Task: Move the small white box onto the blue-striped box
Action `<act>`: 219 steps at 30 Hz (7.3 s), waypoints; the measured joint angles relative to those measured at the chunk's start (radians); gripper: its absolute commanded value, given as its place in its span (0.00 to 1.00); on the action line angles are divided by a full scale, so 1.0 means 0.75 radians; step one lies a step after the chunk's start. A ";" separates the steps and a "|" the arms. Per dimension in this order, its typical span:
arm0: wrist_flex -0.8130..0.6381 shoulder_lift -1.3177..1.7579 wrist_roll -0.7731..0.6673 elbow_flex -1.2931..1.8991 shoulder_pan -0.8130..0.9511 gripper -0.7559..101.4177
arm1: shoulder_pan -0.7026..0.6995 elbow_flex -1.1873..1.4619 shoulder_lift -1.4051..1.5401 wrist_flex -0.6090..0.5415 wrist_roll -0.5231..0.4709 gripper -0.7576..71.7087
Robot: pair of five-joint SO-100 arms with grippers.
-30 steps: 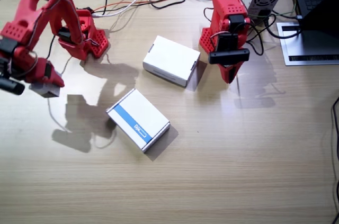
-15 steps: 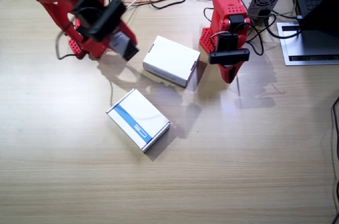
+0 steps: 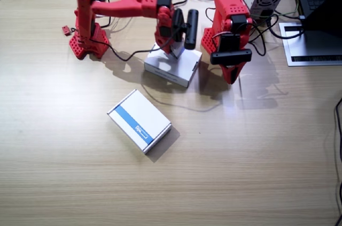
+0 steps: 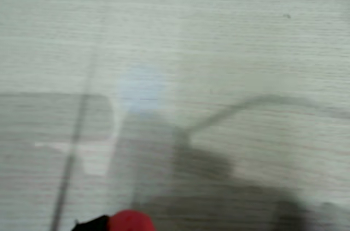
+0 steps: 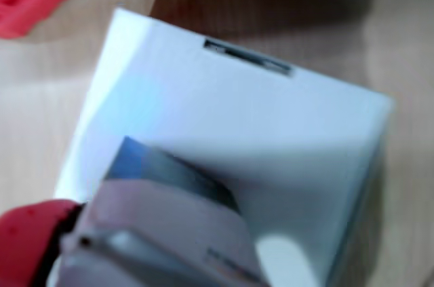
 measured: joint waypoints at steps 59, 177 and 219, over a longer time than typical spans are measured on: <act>0.315 -0.207 1.053 -1.057 0.910 0.37 | 2.041 1.589 1.841 -0.168 0.149 0.90; 0.681 -3.622 0.000 -4.279 0.967 0.05 | 1.904 2.483 2.342 -0.736 0.340 0.96; 0.706 -2.810 -0.340 -3.882 0.654 0.01 | 1.845 2.540 2.673 -0.618 0.493 0.07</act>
